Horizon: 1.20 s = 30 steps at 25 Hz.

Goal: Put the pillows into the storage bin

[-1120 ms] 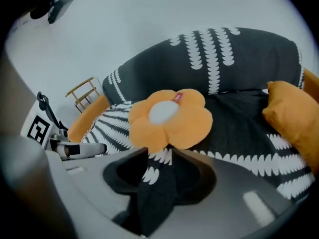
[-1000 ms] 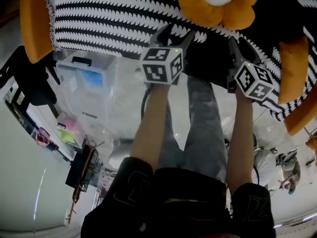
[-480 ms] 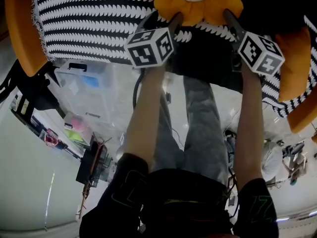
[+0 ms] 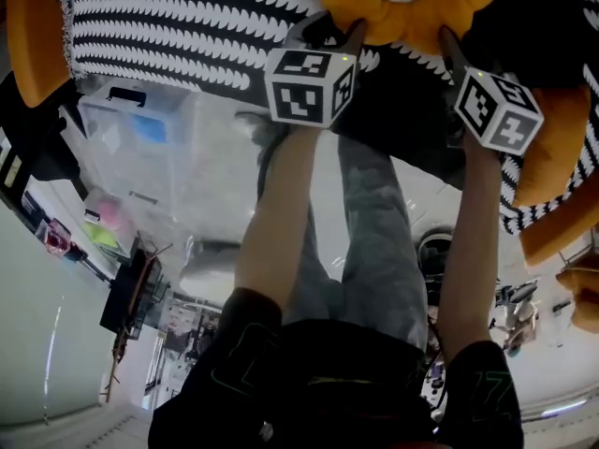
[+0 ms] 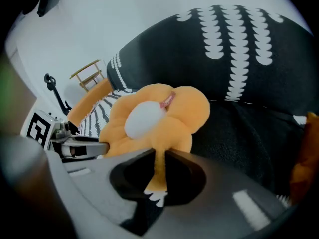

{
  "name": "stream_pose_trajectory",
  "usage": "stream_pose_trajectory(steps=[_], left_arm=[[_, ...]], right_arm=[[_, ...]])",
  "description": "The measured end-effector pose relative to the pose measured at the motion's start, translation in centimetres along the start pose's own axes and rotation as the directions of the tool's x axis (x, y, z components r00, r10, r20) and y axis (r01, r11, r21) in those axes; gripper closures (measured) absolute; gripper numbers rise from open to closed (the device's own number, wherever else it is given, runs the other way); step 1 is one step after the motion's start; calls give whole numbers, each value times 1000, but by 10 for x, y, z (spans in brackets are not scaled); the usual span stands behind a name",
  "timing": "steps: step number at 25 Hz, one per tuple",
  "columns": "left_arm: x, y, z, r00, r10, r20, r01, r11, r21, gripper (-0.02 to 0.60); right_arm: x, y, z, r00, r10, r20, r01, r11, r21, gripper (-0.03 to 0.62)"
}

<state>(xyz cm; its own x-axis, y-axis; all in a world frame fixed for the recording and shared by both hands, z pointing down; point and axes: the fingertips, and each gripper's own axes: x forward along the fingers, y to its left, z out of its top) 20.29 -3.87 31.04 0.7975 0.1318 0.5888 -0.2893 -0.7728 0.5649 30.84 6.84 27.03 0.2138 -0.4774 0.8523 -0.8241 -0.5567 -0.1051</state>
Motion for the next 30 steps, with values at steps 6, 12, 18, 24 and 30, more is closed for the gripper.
stream_pose_trajectory(steps=[6, 12, 18, 24, 30], left_arm=[[6, 63, -40, 979, 202, -9, -201, 979, 21, 446], [-45, 174, -100, 937, 346, 49, -348, 937, 33, 448], [-108, 197, -111, 915, 393, 91, -394, 919, -8, 451], [-176, 231, -127, 873, 468, 138, -457, 883, -108, 451], [-248, 271, -158, 826, 539, 163, -503, 837, -217, 451]], right_arm=[[78, 27, -41, 978, 207, -30, -208, 977, -47, 565], [143, 137, -92, 947, 318, -52, -323, 934, -153, 568], [129, 199, -90, 938, 342, -60, -346, 906, -243, 568], [131, 274, -91, 917, 392, -80, -395, 853, -341, 568], [131, 359, -101, 889, 440, -126, -450, 788, -420, 568]])
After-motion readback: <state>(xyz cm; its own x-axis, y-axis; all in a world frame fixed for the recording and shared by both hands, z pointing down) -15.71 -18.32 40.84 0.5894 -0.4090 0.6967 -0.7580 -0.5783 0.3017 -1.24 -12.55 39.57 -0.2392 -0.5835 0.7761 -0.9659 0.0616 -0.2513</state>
